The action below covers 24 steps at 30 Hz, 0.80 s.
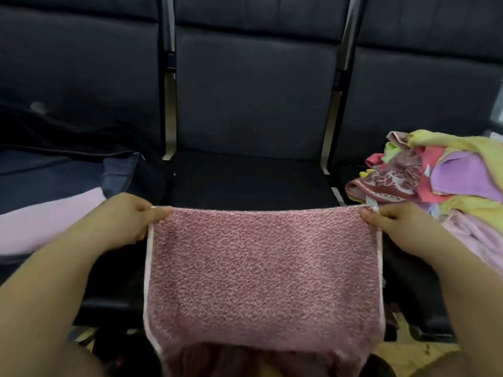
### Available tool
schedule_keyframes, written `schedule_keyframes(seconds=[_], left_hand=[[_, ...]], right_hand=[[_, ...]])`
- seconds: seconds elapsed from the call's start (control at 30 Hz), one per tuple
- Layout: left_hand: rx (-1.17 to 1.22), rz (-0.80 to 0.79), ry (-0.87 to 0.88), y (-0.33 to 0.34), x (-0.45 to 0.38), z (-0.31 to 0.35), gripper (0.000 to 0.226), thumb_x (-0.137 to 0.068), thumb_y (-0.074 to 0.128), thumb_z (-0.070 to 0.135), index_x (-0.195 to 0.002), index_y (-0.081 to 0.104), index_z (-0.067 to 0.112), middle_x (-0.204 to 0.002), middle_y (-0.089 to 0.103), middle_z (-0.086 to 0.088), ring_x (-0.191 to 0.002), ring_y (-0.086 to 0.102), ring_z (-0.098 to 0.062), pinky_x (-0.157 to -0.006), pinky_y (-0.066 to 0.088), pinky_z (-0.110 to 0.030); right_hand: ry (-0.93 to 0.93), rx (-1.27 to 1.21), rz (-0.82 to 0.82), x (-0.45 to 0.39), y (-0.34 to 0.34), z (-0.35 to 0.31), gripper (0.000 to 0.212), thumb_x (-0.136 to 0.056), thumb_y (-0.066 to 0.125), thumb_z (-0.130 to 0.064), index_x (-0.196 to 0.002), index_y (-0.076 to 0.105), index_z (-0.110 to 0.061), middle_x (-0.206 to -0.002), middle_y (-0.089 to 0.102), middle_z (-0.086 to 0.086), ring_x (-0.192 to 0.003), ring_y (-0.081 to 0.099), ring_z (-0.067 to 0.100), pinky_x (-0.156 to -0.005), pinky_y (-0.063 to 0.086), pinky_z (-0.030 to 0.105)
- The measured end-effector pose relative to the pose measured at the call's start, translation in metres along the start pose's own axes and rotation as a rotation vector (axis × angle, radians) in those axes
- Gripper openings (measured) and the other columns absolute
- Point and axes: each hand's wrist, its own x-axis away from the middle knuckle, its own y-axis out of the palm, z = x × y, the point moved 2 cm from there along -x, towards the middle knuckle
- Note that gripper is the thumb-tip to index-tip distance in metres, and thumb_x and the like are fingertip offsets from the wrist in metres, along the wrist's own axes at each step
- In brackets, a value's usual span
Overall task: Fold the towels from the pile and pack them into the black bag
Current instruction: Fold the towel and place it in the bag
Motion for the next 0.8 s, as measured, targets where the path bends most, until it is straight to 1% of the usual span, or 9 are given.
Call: schedule_keyframes(seconds=[0.2, 0.3, 0.4, 0.43, 0.5, 0.57, 0.67, 0.73, 0.8], left_hand=[[0.609, 0.058, -0.051, 0.014, -0.023, 0.014, 0.033, -0.096, 0.052, 0.034, -0.076, 0.061, 0.01, -0.049, 0.065, -0.002, -0.041, 0.06, -0.012, -0.041, 0.046, -0.021], [0.772, 0.169, 0.05, 0.025, -0.037, 0.019, 0.028, -0.099, 0.048, 0.029, -0.097, 0.066, 0.008, -0.081, 0.073, -0.007, -0.073, 0.07, -0.014, -0.064, 0.055, -0.024], [0.584, 0.117, 0.217, 0.043, -0.046, 0.028, 0.048, -0.099, 0.048, 0.028, -0.144, 0.039, 0.018, -0.14, 0.05, -0.002, -0.116, 0.055, -0.013, -0.096, 0.042, -0.028], [0.533, 0.01, 0.258, 0.052, -0.048, 0.03, 0.069, -0.096, 0.051, 0.031, -0.153, 0.012, 0.025, -0.156, 0.026, 0.004, -0.131, 0.041, -0.011, -0.105, 0.034, -0.028], [0.373, -0.209, 0.272, 0.067, -0.041, 0.037, 0.099, -0.086, 0.055, 0.046, -0.145, -0.025, 0.038, -0.158, -0.014, 0.014, -0.14, 0.015, -0.005, -0.114, 0.021, -0.029], [0.032, -0.361, 0.256, 0.076, -0.034, 0.032, 0.103, -0.083, 0.054, 0.058, -0.145, -0.026, 0.036, -0.157, -0.019, 0.009, -0.143, 0.007, -0.006, -0.118, 0.014, -0.031], [-0.4, -0.579, 0.136, 0.083, -0.024, 0.022, 0.102, -0.085, 0.049, 0.065, -0.152, -0.011, 0.018, -0.16, -0.014, -0.006, -0.148, 0.001, -0.018, -0.12, 0.01, -0.031], [-0.491, -0.666, 0.079, 0.084, -0.023, 0.019, 0.107, -0.083, 0.05, 0.067, -0.152, -0.009, 0.012, -0.159, -0.016, -0.009, -0.148, -0.007, -0.02, -0.118, 0.006, -0.031], [-0.477, -0.629, 0.067, 0.085, -0.031, 0.018, 0.109, -0.082, 0.055, 0.065, -0.152, -0.009, 0.011, -0.158, -0.018, -0.009, -0.147, -0.01, -0.021, -0.118, 0.004, -0.031]], right_hand=[[0.083, -0.189, 0.128, -0.025, 0.006, 0.004, 0.052, -0.095, 0.055, -0.036, -0.053, 0.048, -0.005, -0.042, 0.057, 0.002, -0.046, 0.055, 0.013, -0.053, 0.04, 0.028], [0.086, -0.4, 0.188, -0.037, 0.015, 0.006, 0.046, -0.091, 0.055, -0.049, -0.07, 0.062, -0.008, -0.062, 0.07, 0.005, -0.071, 0.069, 0.023, -0.076, 0.056, 0.037], [-0.024, -0.408, 0.156, -0.043, 0.028, -0.007, 0.022, -0.091, 0.058, -0.045, -0.102, 0.067, -0.028, -0.104, 0.071, -0.004, -0.103, 0.064, 0.02, -0.097, 0.048, 0.047], [-0.041, -0.406, 0.06, -0.042, 0.033, -0.015, 0.036, -0.089, 0.06, -0.045, -0.124, 0.056, -0.037, -0.126, 0.062, -0.009, -0.119, 0.056, 0.016, -0.105, 0.042, 0.044], [0.007, -0.322, -0.146, -0.04, 0.043, -0.025, 0.103, -0.071, 0.063, -0.06, -0.152, 0.004, -0.036, -0.156, 0.026, -0.007, -0.14, 0.031, 0.015, -0.113, 0.029, 0.036], [0.036, -0.174, -0.303, -0.036, 0.052, -0.032, 0.12, -0.065, 0.065, -0.063, -0.151, -0.014, -0.033, -0.159, 0.013, -0.007, -0.143, 0.025, 0.015, -0.11, 0.029, 0.03], [0.061, 0.129, -0.62, -0.03, 0.07, -0.03, 0.104, -0.079, 0.065, -0.056, -0.154, 0.0, -0.026, -0.16, 0.017, -0.002, -0.142, 0.029, 0.017, -0.111, 0.029, 0.029], [0.064, 0.349, -0.767, -0.027, 0.081, -0.026, 0.101, -0.083, 0.06, -0.058, -0.154, -0.002, -0.022, -0.162, -0.001, 0.003, -0.148, 0.012, 0.022, -0.117, 0.019, 0.034], [0.049, 0.374, -0.724, -0.032, 0.091, -0.024, 0.101, -0.084, 0.06, -0.058, -0.154, -0.004, -0.023, -0.161, -0.012, 0.004, -0.148, -0.002, 0.025, -0.12, 0.012, 0.039]])
